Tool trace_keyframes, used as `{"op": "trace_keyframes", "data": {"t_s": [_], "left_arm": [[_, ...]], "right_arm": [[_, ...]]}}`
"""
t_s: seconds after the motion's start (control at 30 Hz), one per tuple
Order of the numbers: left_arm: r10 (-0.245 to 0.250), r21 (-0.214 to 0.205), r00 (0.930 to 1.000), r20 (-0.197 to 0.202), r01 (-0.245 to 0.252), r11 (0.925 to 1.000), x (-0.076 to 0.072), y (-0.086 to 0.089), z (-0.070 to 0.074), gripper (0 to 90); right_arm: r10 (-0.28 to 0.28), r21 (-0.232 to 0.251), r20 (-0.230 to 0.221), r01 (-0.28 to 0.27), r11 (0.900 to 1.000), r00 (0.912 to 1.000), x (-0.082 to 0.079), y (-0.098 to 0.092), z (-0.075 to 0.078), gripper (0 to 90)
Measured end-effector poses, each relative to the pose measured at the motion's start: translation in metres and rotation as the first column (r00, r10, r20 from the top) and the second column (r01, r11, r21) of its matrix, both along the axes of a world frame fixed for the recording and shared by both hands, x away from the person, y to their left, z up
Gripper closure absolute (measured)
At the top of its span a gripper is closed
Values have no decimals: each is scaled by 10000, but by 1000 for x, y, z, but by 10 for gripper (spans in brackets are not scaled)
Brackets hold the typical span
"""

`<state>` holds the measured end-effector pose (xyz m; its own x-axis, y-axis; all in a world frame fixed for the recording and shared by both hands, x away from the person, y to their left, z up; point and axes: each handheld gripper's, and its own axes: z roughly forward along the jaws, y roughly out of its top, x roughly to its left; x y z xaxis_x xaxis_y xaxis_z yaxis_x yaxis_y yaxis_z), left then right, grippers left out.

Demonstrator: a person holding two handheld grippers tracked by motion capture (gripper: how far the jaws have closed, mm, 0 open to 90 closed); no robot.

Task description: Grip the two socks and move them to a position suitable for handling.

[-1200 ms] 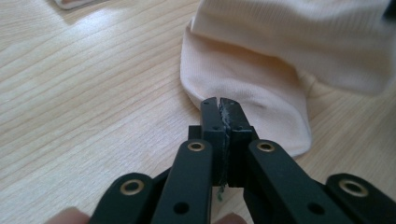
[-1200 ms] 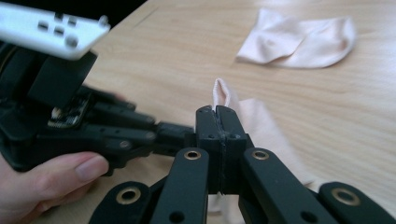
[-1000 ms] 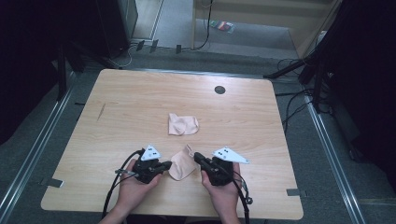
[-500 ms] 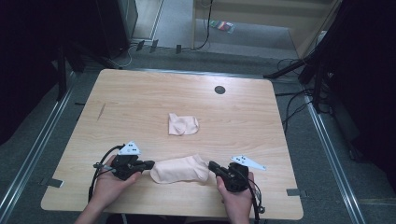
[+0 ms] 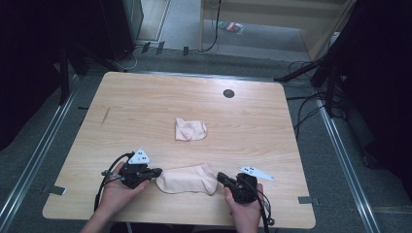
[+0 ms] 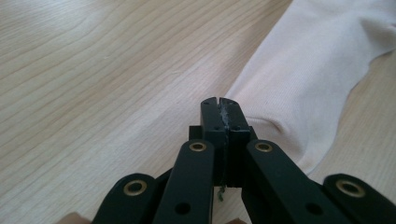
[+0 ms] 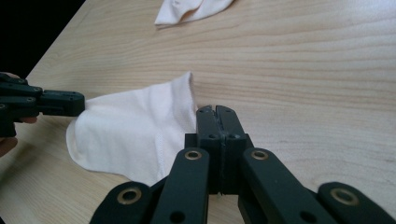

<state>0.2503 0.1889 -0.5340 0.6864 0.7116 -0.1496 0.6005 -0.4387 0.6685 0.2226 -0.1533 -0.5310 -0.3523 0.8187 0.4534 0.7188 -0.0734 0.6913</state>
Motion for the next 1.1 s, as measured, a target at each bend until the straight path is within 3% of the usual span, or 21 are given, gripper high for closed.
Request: {"op": "trace_keyframes", "data": {"t_s": [0.37,0.47,0.5,0.53,0.6,0.63,0.73,0.8,0.97,1.03,1.1], "left_arm": [[121,-13,9998,149,-121,9999,2,3,-4,900],[159,-200,9995,283,-154,9997,3,3,-4,900],[162,-374,9993,337,-149,9992,3,4,-4,900],[289,-512,9989,380,-270,9983,3,5,-4,882],[386,-701,9976,573,-345,9969,3,7,-3,628],[557,-924,9950,825,-480,9946,2,8,-3,628],[1101,-1859,9861,1245,-859,9788,3,17,-1,418],[1638,-2211,9744,1541,-1276,9669,4,24,-1,366],[2771,-2405,9463,1666,-2335,9421,9,42,-2,160],[2956,-2589,9399,1708,-2466,9339,10,47,-4,154],[3185,-2646,9278,1942,-2631,9278,12,51,-6,141]], "right_arm": [[164,-224,-124,-167,9996,9998,0,6,-5,900],[199,-178,-191,-203,9996,9996,0,5,-5,900],[223,-134,-192,-226,9997,9996,1,5,-5,881],[181,-144,-199,-184,9997,9996,1,5,-5,778],[101,-72,263,-99,9999,9996,1,3,-1,596],[101,-72,263,-99,9999,9996,1,3,-1,596],[-127,-114,665,135,9998,9977,1,0,5,519],[-193,-187,785,209,9996,9967,2,-1,6,506],[-335,-502,1268,401,9979,9914,3,-3,9,461],[-335,-582,1364,417,9974,9901,3,-2,10,459],[-294,-650,1422,389,9971,9894,4,-2,10,459]]}}
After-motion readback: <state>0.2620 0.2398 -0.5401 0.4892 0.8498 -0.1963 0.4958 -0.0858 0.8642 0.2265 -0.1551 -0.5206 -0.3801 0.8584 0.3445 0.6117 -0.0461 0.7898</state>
